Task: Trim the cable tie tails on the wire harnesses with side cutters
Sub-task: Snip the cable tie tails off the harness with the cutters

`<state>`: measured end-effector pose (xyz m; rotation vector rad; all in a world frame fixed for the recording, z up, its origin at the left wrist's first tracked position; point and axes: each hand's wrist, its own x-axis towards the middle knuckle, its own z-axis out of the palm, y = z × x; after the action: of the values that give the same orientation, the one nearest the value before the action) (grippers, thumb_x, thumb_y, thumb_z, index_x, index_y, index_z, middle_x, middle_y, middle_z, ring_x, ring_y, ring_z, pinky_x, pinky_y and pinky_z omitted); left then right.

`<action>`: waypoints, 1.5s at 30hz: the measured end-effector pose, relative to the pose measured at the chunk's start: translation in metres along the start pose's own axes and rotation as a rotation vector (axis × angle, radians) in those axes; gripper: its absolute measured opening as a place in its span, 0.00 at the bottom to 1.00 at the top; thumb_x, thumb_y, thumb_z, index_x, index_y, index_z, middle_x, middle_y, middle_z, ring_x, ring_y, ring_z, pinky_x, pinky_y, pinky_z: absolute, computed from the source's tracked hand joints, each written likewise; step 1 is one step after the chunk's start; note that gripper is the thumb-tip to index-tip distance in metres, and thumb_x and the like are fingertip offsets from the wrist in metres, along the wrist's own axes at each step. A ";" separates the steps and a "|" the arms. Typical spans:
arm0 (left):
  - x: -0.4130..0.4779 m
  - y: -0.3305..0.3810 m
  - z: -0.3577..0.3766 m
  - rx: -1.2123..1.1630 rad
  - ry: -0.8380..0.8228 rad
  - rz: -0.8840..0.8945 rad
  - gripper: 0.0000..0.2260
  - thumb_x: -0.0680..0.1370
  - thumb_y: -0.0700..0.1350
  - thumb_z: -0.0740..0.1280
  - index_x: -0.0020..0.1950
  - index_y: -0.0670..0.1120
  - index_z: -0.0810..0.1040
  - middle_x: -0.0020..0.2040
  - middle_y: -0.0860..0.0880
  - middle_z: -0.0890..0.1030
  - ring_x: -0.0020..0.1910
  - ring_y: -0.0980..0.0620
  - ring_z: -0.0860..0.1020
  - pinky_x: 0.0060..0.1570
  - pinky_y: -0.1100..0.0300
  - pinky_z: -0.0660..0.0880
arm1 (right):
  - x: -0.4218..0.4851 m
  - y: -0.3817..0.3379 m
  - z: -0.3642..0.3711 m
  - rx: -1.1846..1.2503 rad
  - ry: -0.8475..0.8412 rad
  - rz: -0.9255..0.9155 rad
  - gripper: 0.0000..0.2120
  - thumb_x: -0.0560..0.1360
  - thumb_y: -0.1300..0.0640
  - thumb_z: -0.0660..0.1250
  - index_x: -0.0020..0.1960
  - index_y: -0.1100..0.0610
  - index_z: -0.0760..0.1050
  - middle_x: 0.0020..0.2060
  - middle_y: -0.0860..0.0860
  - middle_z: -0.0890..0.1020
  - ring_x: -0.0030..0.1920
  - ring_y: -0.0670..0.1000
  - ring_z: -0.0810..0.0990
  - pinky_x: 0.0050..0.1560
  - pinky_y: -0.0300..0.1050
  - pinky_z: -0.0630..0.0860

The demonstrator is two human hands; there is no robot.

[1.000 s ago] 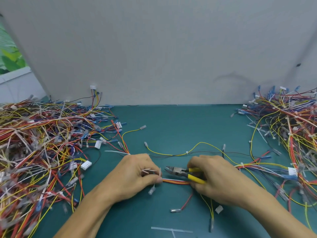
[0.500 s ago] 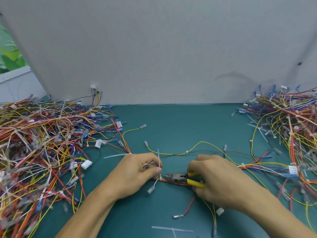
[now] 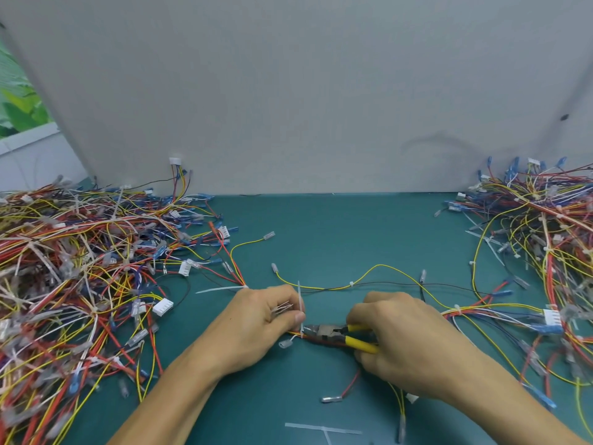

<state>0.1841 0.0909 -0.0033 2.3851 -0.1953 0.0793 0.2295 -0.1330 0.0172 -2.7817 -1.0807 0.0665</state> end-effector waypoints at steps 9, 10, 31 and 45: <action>0.000 -0.001 0.000 -0.018 0.002 0.003 0.06 0.77 0.45 0.67 0.40 0.52 0.76 0.32 0.58 0.79 0.32 0.59 0.71 0.38 0.65 0.70 | 0.002 -0.004 0.002 -0.042 -0.025 -0.008 0.07 0.73 0.45 0.61 0.44 0.47 0.65 0.42 0.45 0.68 0.47 0.54 0.75 0.37 0.45 0.63; 0.000 -0.001 0.000 -0.023 0.001 0.002 0.07 0.77 0.45 0.68 0.40 0.53 0.76 0.32 0.59 0.78 0.31 0.59 0.71 0.37 0.64 0.69 | 0.002 -0.005 0.002 -0.050 -0.025 -0.008 0.07 0.73 0.46 0.61 0.43 0.47 0.65 0.42 0.46 0.68 0.47 0.55 0.74 0.36 0.45 0.62; 0.000 0.000 0.000 -0.002 0.015 0.008 0.07 0.77 0.46 0.68 0.39 0.53 0.76 0.27 0.59 0.74 0.28 0.58 0.68 0.31 0.70 0.64 | 0.001 -0.005 0.001 -0.094 -0.028 -0.030 0.06 0.73 0.46 0.61 0.44 0.47 0.66 0.40 0.46 0.68 0.41 0.54 0.69 0.30 0.45 0.58; 0.001 0.003 0.004 -0.139 0.099 -0.036 0.07 0.77 0.43 0.68 0.40 0.50 0.75 0.32 0.57 0.75 0.32 0.60 0.70 0.37 0.68 0.68 | 0.003 -0.003 0.004 -0.096 -0.018 -0.057 0.06 0.70 0.50 0.62 0.45 0.48 0.68 0.39 0.46 0.69 0.44 0.56 0.72 0.35 0.46 0.62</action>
<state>0.1850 0.0860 -0.0046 2.2392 -0.1077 0.1619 0.2288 -0.1285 0.0140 -2.8376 -1.1969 0.0333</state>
